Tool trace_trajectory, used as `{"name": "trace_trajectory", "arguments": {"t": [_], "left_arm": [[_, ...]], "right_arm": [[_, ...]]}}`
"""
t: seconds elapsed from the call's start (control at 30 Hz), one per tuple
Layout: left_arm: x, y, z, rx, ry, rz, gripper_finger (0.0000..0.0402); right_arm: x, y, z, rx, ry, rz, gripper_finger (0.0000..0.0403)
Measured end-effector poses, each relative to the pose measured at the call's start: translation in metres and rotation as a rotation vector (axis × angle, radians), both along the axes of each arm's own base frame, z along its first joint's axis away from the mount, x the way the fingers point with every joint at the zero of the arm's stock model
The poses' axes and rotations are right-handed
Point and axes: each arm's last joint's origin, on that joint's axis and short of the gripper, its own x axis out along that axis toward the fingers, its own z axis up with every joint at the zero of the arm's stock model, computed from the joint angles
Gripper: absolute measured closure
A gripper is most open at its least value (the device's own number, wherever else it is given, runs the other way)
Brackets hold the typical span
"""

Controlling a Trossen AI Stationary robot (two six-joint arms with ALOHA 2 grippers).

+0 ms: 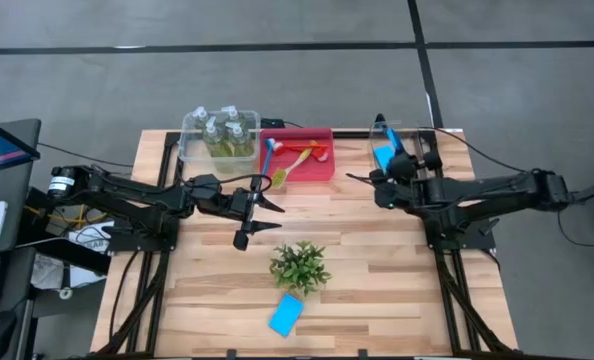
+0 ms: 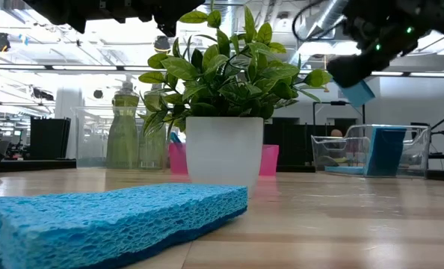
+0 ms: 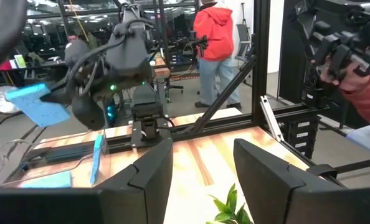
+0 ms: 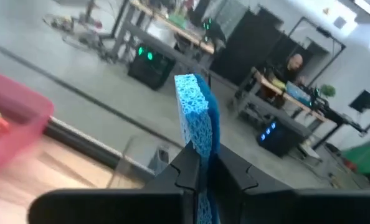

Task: Pick & Place Kitchen Sink Supplies
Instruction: Put the blue sponge into the transparent bin

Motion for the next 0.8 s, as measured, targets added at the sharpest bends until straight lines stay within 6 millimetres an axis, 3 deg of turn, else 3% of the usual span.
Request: {"name": "trace_trajectory", "arguments": {"t": [0.3, 0.8], "left_arm": [[0.0, 0.0, 0.0, 0.0, -0.004, 0.0, 0.023], [0.0, 0.0, 0.0, 0.003, -0.007, 0.0, 0.023]], "right_arm": [[0.001, -0.014, -0.011, 0.108, 0.022, -0.015, 0.0347], [0.001, -0.015, -0.011, 0.136, 0.018, 0.003, 0.0228]]}}
